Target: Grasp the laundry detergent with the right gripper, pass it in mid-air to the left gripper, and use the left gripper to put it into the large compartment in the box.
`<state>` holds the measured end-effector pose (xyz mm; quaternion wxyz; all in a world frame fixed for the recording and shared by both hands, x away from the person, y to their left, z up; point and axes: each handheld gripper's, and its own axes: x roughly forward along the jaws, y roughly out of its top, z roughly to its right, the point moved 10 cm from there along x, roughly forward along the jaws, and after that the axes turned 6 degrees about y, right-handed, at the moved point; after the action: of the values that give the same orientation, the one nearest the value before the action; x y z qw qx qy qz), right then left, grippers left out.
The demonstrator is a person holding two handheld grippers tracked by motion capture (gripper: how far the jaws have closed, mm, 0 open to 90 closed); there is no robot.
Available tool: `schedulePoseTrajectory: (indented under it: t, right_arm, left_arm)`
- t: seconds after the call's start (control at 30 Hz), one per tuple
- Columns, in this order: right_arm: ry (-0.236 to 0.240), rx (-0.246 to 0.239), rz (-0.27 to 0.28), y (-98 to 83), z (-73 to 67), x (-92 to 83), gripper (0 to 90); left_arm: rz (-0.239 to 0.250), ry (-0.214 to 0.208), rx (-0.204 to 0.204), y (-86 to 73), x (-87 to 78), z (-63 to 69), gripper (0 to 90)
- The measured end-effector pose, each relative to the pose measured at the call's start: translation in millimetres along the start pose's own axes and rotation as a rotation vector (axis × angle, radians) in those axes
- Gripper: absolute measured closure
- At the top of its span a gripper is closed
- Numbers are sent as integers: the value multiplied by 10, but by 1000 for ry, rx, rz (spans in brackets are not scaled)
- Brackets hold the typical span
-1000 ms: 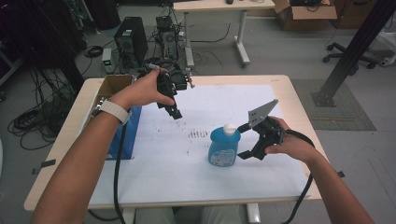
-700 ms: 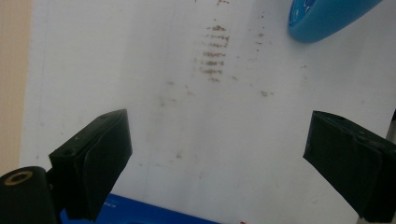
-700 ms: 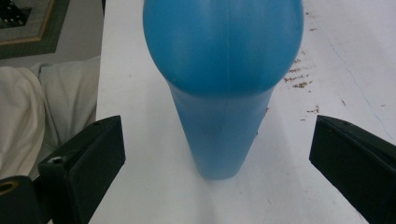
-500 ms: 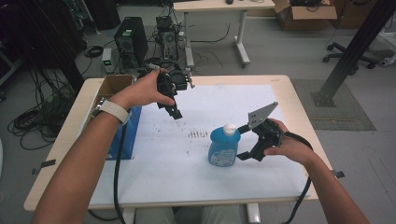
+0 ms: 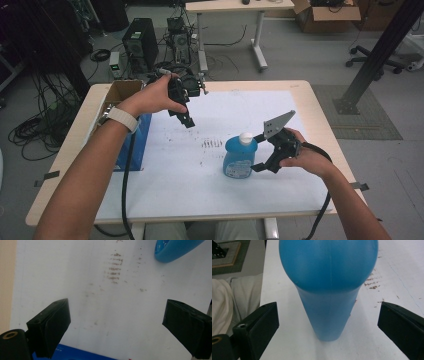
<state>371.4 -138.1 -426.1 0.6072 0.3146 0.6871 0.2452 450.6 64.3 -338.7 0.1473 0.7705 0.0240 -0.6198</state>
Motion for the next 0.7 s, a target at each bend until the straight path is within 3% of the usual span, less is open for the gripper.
schedulePoseTrajectory:
  t: [0.7]
  right_arm:
    - [-20, -22, 44, 56, 2, 138, 42]
  left_arm:
    - [-1, 4, -2, -19, -20, -3, 81]
